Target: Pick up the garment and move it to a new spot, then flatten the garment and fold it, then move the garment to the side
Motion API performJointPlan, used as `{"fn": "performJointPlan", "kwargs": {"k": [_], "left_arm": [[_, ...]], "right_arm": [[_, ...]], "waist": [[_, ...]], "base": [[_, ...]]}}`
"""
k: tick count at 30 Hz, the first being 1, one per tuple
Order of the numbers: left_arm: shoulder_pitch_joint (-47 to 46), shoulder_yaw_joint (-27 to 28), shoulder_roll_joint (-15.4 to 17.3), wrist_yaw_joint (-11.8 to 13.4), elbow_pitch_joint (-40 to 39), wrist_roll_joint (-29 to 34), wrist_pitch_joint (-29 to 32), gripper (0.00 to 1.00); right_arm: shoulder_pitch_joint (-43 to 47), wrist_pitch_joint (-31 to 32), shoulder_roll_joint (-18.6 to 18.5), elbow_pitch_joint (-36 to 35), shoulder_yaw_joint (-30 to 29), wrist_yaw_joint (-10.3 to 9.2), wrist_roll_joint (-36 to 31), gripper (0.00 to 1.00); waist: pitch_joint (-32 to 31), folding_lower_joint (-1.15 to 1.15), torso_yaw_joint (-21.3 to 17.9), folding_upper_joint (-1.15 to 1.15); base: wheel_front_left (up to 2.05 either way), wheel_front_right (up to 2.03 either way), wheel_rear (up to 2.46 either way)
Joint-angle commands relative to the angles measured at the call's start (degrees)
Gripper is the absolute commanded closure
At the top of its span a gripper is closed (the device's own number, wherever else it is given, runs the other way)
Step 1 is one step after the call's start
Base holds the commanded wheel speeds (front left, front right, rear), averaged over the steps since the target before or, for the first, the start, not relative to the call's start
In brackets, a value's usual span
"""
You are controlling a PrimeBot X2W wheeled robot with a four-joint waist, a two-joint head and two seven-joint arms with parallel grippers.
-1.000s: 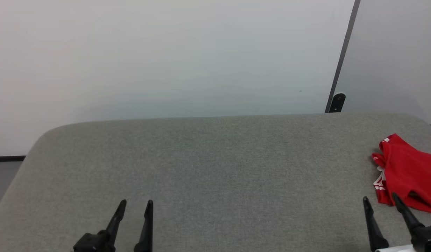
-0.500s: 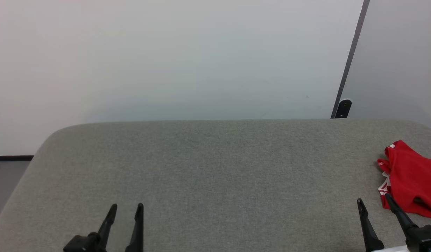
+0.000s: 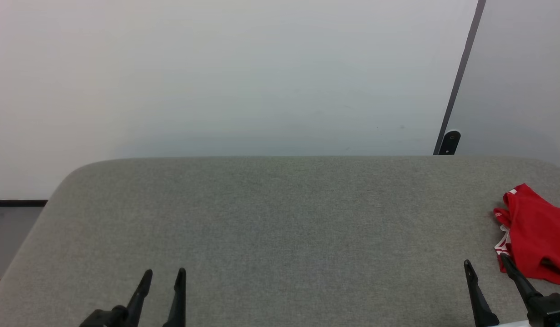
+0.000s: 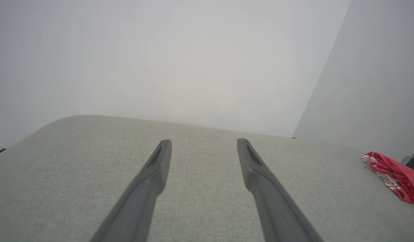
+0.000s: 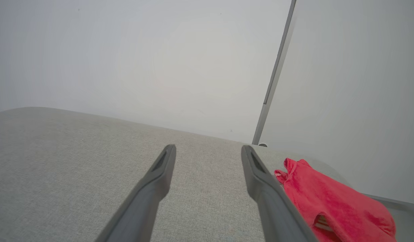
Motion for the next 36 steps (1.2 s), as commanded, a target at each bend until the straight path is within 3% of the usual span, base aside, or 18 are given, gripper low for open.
{"fn": "performJointPlan", "kwargs": {"k": [1,3,4,14,36], "left_arm": [[0.83,-0.04,0.02,-0.12,-0.09,0.19,0.05,0.0],[0.86,0.16,-0.08,-0.12,-0.2,0.08,0.05,0.0],[0.22,0.1,-0.06,0.0,-0.13,0.14,0.0,1.0],[2.45,0.06,-1.25,0.01,3.64,-2.15,0.79,1.0],[-1.64,2.52,-2.32,-0.02,3.56,-22.18,6.63,1.0]], "right_arm": [[-0.11,-0.23,-0.12,0.13,0.24,-0.09,0.25,0.0],[-0.12,-0.23,-0.09,0.22,0.32,-0.09,0.21,0.0],[0.0,0.0,-0.03,0.17,0.1,0.0,0.01,1.0],[1.66,1.3,1.76,4.14,-0.35,0.0,2.67,1.0],[-1.77,6.88,3.74,3.97,-2.21,-0.01,26.51,1.0]], "waist": [[0.01,0.0,0.02,0.0],[0.01,0.0,0.04,0.0],[0.01,0.0,0.04,0.0],[0.19,0.0,0.04,0.0],[1.83,0.0,-0.13,0.0]], "base": [[0.0,0.0,0.0],[0.0,0.0,0.0],[0.0,0.0,0.0],[0.0,0.0,0.0],[0.0,0.0,0.0]]}}
